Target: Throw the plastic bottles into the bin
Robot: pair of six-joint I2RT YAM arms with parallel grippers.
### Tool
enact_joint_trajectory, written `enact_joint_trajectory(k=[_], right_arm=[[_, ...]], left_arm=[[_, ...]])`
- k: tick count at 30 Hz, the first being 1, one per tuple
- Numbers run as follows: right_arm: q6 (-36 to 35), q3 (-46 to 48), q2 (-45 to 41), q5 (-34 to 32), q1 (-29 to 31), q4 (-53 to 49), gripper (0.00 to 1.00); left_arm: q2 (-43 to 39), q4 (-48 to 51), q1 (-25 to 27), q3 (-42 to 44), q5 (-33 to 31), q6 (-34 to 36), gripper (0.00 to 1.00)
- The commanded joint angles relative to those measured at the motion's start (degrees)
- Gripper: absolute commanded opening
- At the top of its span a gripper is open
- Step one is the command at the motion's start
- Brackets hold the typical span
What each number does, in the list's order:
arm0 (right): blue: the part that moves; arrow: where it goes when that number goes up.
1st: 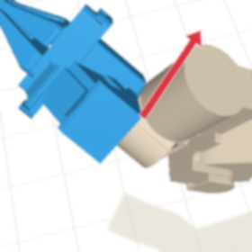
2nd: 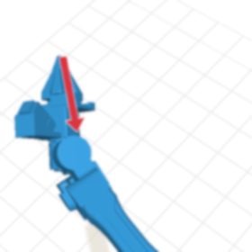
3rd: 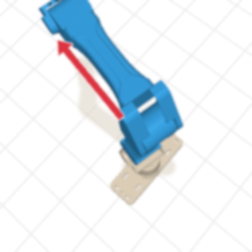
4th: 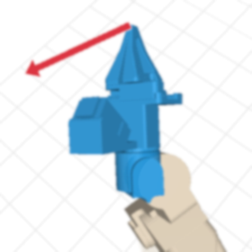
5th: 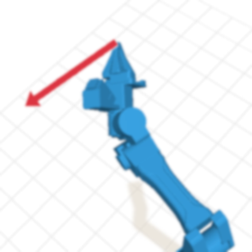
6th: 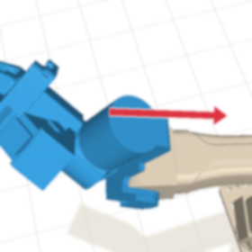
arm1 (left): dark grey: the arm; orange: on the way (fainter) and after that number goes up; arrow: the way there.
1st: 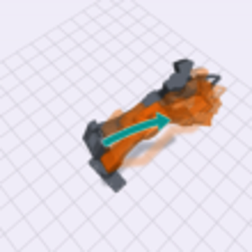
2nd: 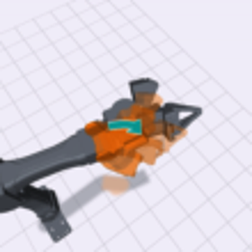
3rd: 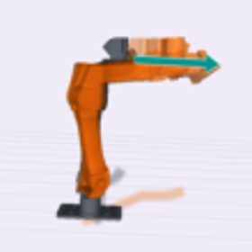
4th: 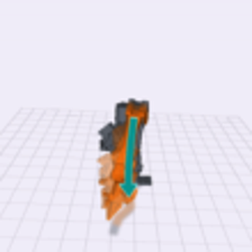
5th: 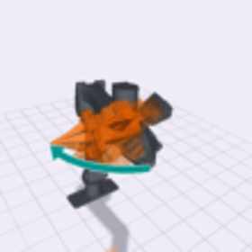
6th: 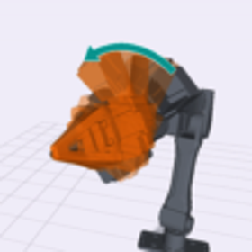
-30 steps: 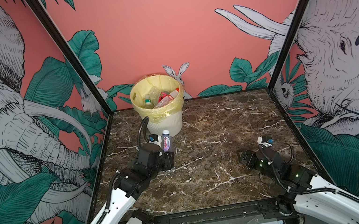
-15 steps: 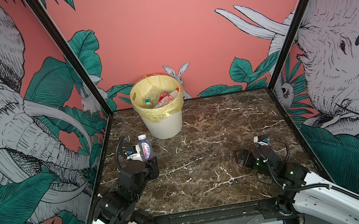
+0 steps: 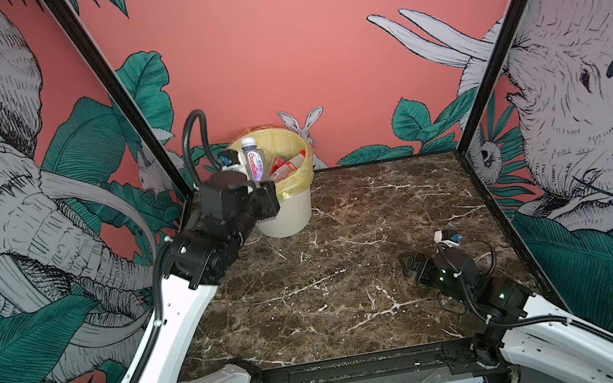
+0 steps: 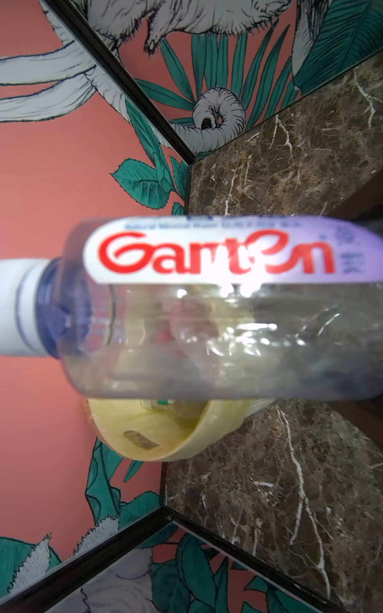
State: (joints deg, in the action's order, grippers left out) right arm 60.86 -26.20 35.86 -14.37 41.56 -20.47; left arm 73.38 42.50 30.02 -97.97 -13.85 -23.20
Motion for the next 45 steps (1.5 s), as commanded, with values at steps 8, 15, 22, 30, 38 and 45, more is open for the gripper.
enact_joint_trajectory(k=[8, 15, 22, 30, 38, 45], right_arm=[[0.66, -2.69, -4.90, -2.28, -0.12, -3.39, 0.99], [-0.29, -3.69, -7.69, -4.13, -0.11, -7.01, 0.99], [-4.13, -4.67, -5.68, -5.81, -0.09, -7.04, 0.99], [-17.74, -13.54, 7.47, -2.15, -0.18, -5.36, 1.00], [-29.81, -17.34, 14.92, -5.74, -0.45, -4.54, 0.99], [-37.19, -14.26, 12.83, -13.23, -2.39, -0.25, 1.00]], left_arm=[[33.40, 8.60, -13.68, -35.32, 17.97, -0.27, 1.00], [23.04, 2.28, -13.64, -30.96, 24.39, -2.13, 1.00], [6.41, -4.08, -13.74, -10.38, 23.79, -0.44, 1.00], [-7.16, -8.23, -13.67, 15.70, 16.11, 4.95, 1.00], [-14.27, -11.34, -13.67, 34.89, 8.00, 9.81, 0.99], [-14.88, -15.39, -13.76, 44.51, 2.23, 11.16, 0.99]])
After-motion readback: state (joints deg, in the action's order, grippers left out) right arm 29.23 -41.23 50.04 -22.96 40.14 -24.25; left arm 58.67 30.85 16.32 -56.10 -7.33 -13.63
